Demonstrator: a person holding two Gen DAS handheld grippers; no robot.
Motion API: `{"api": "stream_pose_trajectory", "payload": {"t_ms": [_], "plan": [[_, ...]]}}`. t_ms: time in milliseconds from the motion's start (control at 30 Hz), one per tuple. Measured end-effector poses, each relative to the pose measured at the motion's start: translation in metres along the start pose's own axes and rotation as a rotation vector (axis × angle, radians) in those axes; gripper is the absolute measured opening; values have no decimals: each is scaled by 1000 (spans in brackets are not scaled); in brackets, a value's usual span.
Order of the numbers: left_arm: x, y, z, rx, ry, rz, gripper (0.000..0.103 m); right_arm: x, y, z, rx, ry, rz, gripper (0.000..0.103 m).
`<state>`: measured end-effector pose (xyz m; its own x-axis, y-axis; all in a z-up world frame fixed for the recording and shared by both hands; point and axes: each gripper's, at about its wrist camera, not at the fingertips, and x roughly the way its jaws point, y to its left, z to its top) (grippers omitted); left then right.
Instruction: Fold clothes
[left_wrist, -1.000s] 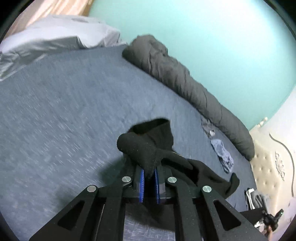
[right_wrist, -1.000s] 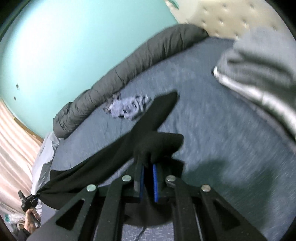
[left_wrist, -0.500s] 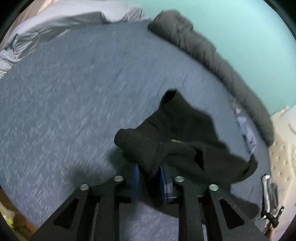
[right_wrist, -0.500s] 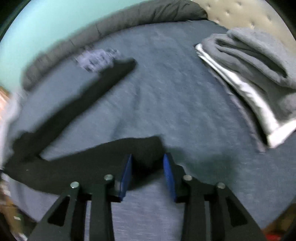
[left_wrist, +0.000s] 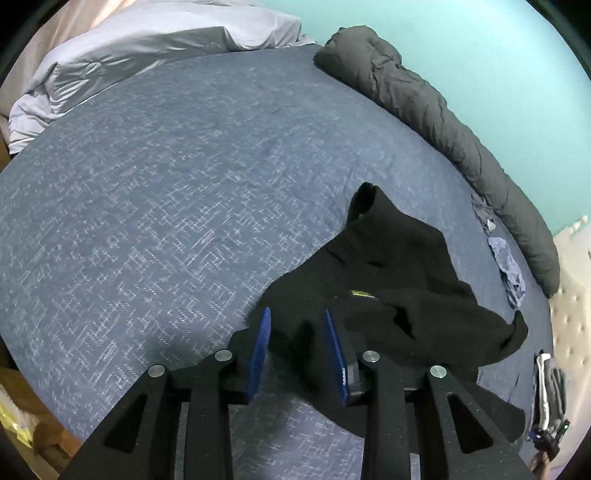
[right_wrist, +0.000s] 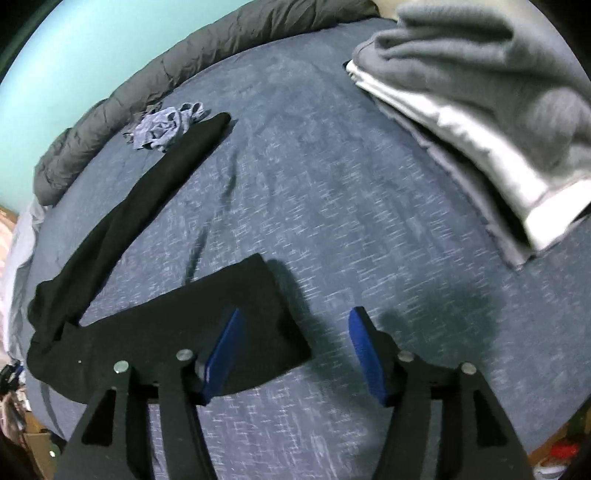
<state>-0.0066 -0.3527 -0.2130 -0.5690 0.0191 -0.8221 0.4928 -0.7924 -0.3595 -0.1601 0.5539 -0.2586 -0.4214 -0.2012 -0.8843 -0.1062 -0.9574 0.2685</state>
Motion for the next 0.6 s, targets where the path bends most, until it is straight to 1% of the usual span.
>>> {"api": "stream_pose_trajectory", "payload": {"t_ms": [67, 167, 267, 300, 333, 367, 400, 433, 467, 600], "plan": [[0, 2, -2, 1, 5, 3, 34, 8, 3, -1, -12, 1, 31, 64], [1, 2, -6, 25, 18, 16, 36, 21, 12, -2, -52, 7, 51, 64], [4, 0, -9, 45, 34, 23, 40, 36, 18, -3, -82, 44, 56, 64], [6, 1, -10, 41, 42, 18, 41, 41, 19, -3, -87, 56, 62, 62], [7, 1, -11, 37, 50, 14, 42, 44, 19, -3, -91, 67, 82, 44], [8, 2, -11, 30, 56, 8, 42, 47, 20, -4, -98, 76, 99, 19], [9, 3, -12, 23, 59, 6, 43, 45, 20, -3, -103, 70, 108, 15], [10, 3, -12, 23, 60, 7, 43, 42, 21, -2, -107, 58, 114, 13], [10, 3, -12, 22, 61, 8, 43, 39, 21, 0, -111, 46, 121, 8], [10, 2, -11, 22, 60, 12, 43, 23, 22, 6, -121, -10, 143, 6]]}}
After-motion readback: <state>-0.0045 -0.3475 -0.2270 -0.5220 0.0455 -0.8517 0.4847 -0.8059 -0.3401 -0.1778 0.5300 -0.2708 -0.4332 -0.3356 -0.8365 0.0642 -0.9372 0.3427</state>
